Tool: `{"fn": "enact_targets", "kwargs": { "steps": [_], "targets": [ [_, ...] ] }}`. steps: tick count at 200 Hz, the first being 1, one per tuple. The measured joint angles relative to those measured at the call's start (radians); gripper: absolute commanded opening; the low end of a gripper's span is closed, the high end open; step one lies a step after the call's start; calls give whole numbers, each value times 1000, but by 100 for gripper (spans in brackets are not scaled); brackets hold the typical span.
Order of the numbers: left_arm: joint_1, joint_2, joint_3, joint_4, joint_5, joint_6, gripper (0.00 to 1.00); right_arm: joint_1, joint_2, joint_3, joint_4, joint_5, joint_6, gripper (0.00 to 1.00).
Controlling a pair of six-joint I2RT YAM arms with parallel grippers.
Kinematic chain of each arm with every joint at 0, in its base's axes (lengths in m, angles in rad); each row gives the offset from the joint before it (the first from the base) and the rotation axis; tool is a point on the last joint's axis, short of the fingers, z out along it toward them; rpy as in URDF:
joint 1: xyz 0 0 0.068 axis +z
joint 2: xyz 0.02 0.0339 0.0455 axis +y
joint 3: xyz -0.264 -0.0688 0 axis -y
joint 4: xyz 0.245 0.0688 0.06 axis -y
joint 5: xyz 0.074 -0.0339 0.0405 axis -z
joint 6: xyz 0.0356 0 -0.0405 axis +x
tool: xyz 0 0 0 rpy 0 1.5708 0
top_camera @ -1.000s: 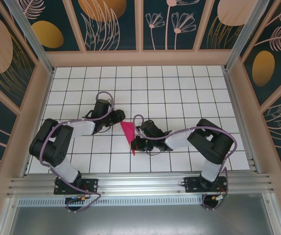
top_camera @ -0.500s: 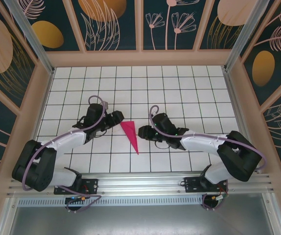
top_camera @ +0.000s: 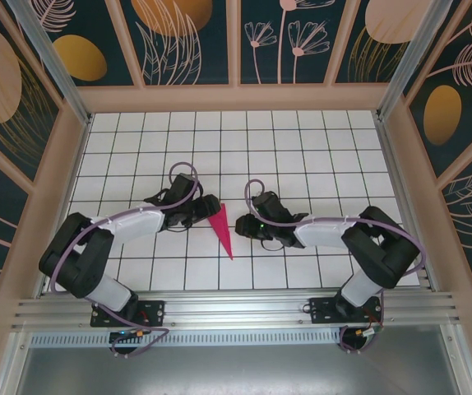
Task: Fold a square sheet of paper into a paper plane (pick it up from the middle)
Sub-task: Move the paper plane to the center of the table.
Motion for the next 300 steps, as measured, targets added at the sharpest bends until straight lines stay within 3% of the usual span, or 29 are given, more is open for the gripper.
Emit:
{"fn": "enact_targets", "kwargs": {
  "steps": [38, 57, 102, 138, 153, 249, 300],
  "targets": [
    [-13, 43, 40, -43, -10, 0, 71, 0, 16, 0, 14, -11, -2, 37],
    [-18, 61, 51, -52, -8, 2, 64, 0, 24, 5, 26, -24, -3, 37],
    [-18, 56, 48, -65, -14, 10, 36, 2, 60, 23, 51, -62, -9, 39],
    [-18, -13, -5, -65, -35, 16, 23, 9, 99, 51, 62, -108, -23, 40],
    [-18, -38, -32, -65, -42, 20, 8, 18, 110, 66, 65, -122, -29, 40],
    [-18, -43, -70, -58, -47, 23, 7, 82, 176, 150, 65, -158, -81, 41],
    [-18, -71, -88, -55, -55, 23, 4, 105, 114, 136, 28, -74, -77, 44]
  ]
}}
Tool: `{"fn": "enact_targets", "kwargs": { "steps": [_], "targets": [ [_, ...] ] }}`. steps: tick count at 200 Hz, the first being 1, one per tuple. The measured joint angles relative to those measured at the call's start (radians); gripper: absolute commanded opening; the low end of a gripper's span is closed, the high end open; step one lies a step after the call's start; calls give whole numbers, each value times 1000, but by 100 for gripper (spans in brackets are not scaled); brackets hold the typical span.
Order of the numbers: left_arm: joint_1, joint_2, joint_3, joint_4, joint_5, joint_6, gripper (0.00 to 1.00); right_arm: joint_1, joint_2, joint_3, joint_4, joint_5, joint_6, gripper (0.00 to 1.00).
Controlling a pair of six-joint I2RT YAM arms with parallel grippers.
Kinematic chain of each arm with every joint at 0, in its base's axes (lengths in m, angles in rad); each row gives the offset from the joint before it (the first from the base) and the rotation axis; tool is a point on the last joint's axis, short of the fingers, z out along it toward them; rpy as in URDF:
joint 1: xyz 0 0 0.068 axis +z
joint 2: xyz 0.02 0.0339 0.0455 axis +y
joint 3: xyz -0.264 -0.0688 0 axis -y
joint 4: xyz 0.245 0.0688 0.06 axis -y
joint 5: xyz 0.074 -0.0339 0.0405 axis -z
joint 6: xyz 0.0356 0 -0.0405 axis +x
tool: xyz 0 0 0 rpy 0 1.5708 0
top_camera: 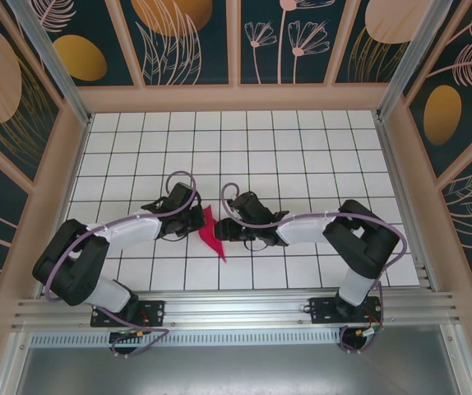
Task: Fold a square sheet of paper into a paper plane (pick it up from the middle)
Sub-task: Move the paper plane to the center of the table.
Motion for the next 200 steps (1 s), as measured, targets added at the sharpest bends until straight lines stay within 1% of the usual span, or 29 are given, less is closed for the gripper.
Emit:
{"fn": "enact_targets", "kwargs": {
  "steps": [29, 87, 135, 170, 200],
  "targets": [
    [0, -45, -33, 23, -8, -1, 4, 3, -47, -21, 24, 5, 0, 45],
    [0, -78, -58, 58, -8, -5, 4, 4, -48, -17, 36, 6, -14, 45],
    [0, -77, -60, 73, -7, -5, 4, 8, 2, 4, 36, 3, -23, 46],
    [0, -73, -61, 74, -7, -5, 4, 32, 36, 16, 26, 4, -23, 45],
    [0, -71, -61, 74, -7, -5, 5, 55, 40, 19, 21, 8, -26, 42]
  ]
}}
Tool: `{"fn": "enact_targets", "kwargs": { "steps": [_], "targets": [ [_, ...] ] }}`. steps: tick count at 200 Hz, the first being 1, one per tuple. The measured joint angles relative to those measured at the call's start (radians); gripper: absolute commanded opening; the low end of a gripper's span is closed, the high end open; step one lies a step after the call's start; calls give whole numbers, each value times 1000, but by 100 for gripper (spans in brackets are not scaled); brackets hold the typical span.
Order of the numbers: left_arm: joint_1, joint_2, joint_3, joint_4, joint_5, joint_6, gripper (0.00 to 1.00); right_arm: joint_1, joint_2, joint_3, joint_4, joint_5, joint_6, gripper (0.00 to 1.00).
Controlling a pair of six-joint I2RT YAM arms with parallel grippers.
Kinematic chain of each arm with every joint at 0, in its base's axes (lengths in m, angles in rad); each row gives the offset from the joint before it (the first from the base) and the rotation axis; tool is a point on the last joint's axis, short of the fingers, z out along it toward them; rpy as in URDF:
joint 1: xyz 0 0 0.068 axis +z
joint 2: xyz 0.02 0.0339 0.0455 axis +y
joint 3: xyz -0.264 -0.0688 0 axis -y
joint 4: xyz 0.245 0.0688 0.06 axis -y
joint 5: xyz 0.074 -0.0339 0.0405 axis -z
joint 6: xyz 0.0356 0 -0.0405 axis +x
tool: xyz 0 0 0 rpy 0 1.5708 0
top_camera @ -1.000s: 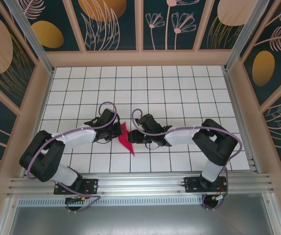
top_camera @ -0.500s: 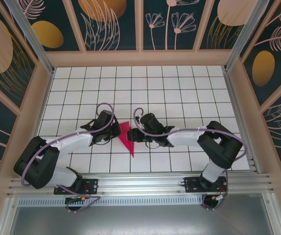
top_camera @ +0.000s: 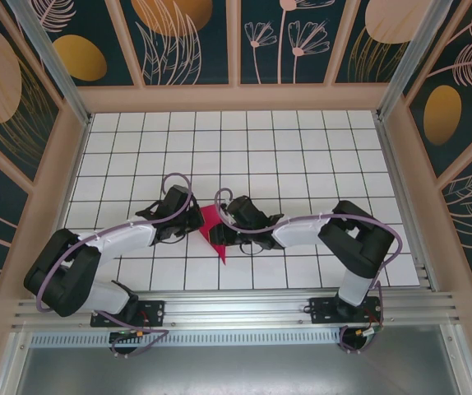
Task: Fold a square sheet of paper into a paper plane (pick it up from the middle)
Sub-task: Move the paper plane to the center of the table.
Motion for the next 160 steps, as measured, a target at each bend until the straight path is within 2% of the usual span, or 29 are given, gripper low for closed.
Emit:
{"fn": "enact_targets", "kwargs": {
  "steps": [54, 64, 73, 89, 102, 119, 131, 160],
  "targets": [
    [0, 0, -5, 7, 0, -4, 8, 29, 32, 71, -98, 89, -9, 9],
    [0, 0, -8, 10, 0, -6, 11, 33, 47, 95, -121, 108, -16, 5],
    [0, 0, -11, 13, 0, -7, 18, 39, 56, 115, -151, 128, -16, 2],
    [0, -11, -14, 14, 1, -17, 32, 48, 57, 145, -211, 179, -22, 0],
    [0, -46, -23, 17, -1, -23, 53, 50, 56, 174, -268, 235, -18, 0],
    [0, -131, -34, 21, -12, -27, 59, 36, 42, 203, -359, 328, -4, 0],
    [0, -195, -35, 21, -38, -30, 68, 13, 29, 219, -415, 379, 5, 0],
    [0, -323, -35, 19, -127, -36, 68, -69, 24, 245, -500, 452, 24, 0]
  ]
}}
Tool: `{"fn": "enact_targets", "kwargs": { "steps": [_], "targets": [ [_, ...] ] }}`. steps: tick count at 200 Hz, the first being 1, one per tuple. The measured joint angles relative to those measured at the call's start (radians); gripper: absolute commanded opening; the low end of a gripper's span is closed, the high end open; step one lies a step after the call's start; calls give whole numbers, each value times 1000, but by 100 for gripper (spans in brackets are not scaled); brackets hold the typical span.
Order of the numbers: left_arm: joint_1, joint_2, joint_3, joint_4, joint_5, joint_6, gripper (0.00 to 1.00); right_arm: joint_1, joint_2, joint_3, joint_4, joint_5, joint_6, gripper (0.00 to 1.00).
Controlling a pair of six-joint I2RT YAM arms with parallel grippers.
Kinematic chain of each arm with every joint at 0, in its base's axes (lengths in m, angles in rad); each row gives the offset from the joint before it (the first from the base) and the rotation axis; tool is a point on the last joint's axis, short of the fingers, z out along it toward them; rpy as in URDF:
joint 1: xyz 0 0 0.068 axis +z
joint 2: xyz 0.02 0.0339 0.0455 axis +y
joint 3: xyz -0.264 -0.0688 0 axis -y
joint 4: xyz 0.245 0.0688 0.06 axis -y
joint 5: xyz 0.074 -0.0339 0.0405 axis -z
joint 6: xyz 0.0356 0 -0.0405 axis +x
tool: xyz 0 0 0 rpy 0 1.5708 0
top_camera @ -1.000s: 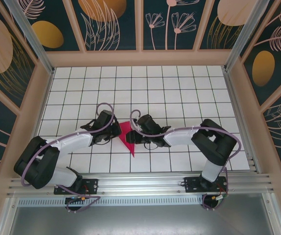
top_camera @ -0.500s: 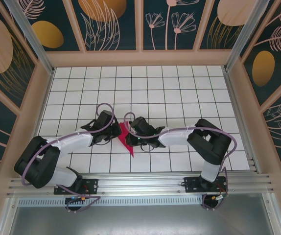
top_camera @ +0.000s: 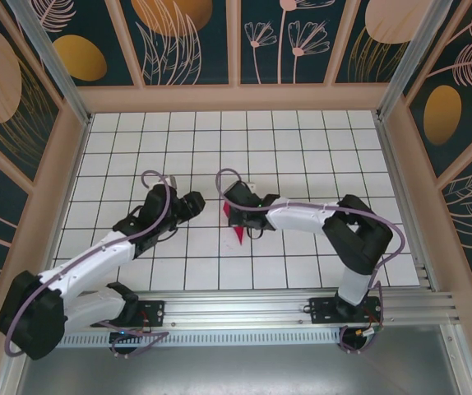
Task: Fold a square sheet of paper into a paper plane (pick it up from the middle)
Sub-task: Move the paper plane to the center of the table.
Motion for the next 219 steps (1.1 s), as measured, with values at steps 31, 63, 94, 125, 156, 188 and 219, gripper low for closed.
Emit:
{"fn": "enact_targets", "kwargs": {
  "steps": [31, 63, 94, 125, 156, 188, 219],
  "targets": [
    [0, -80, -17, -19, -77, 0, 67, -33, 74, 77, -61, 34, 2, 3],
    [0, -108, -41, -49, -112, -3, 68, -27, 170, 156, -74, 32, 5, 19],
    [0, -118, -54, -68, -124, -5, 68, -27, 188, 175, -88, 32, 10, 19],
    [0, -122, -56, -75, -130, -5, 68, -27, 195, 193, -111, 33, 18, 19],
    [0, -122, -56, -75, -132, -5, 68, -27, 193, 206, -137, 45, 28, 29],
    [0, -122, -56, -75, -135, -5, 68, -32, 152, 210, -179, 70, 26, 33],
    [0, -122, -56, -76, -146, -4, 69, -41, 86, 210, -185, 88, 24, 37]
  ]
}}
